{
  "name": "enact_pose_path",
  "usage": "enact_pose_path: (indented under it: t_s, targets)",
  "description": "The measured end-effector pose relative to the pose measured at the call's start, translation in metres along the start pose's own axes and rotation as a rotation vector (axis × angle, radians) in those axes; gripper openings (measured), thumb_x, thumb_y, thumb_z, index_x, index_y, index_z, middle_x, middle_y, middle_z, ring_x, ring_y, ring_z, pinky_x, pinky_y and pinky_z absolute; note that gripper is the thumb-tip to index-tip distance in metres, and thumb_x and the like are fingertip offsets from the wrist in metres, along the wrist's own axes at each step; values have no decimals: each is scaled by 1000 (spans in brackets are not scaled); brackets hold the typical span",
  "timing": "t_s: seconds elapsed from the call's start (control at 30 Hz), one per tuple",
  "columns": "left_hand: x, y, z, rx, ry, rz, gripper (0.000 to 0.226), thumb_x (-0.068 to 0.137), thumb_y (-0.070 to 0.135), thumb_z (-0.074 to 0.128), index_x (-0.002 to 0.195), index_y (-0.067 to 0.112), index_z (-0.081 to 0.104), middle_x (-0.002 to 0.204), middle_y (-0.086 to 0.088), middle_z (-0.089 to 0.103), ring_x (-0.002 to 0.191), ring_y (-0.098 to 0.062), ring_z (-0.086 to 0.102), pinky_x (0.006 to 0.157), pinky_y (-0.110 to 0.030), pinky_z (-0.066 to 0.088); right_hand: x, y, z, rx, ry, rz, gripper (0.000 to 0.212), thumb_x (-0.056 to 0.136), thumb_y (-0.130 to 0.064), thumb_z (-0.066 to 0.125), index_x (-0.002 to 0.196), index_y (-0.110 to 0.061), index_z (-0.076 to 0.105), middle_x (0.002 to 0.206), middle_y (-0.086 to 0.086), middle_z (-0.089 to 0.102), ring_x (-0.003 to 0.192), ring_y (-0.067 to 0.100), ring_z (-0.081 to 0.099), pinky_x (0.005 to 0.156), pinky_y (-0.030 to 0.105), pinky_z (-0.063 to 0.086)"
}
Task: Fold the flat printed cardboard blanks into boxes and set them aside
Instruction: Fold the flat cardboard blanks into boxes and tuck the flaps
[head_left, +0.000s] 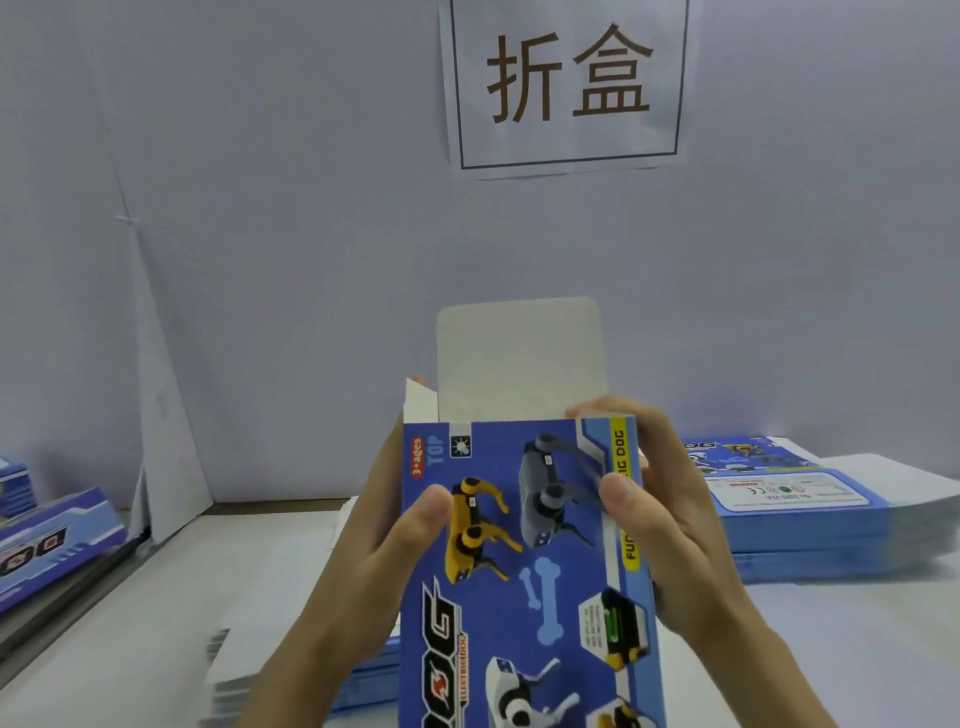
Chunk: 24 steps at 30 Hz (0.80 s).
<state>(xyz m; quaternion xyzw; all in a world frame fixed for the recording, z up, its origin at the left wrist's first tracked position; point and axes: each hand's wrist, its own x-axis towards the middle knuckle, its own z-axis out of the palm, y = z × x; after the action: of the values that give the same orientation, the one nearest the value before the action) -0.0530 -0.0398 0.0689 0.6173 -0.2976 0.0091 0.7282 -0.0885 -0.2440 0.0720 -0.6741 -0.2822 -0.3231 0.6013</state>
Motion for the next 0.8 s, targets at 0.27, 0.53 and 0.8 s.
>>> enact_pose_path:
  t_s: [0.27, 0.53, 0.8]
  targets:
    - [2, 1, 2, -3, 53, 117, 66, 56, 70, 76, 116, 51, 56, 121, -5, 64, 95, -28, 70, 59, -31, 58, 0, -7, 3, -8, -44, -6, 31, 87, -38, 47, 116, -29, 51, 112, -2, 61, 94, 16, 66, 67, 27, 57]
    - [-2, 8, 7, 10, 29, 327, 55, 78, 37, 57, 130, 52, 49, 130, 1, 61, 105, -24, 68, 66, -29, 59, -2, -11, 7, 126, -18, -15, 18, 83, -33, 49, 96, -21, 53, 78, 9, 58, 66, 13, 61, 55, 26, 54]
    - [-4, 13, 10, 7, 72, 388, 47, 75, 32, 60, 120, 44, 57, 114, 1, 67, 90, -23, 72, 59, -29, 58, -2, -17, 15, 308, -6, 31, 32, 81, -29, 51, 111, -21, 57, 95, 7, 70, 76, 21, 71, 57, 33, 58]
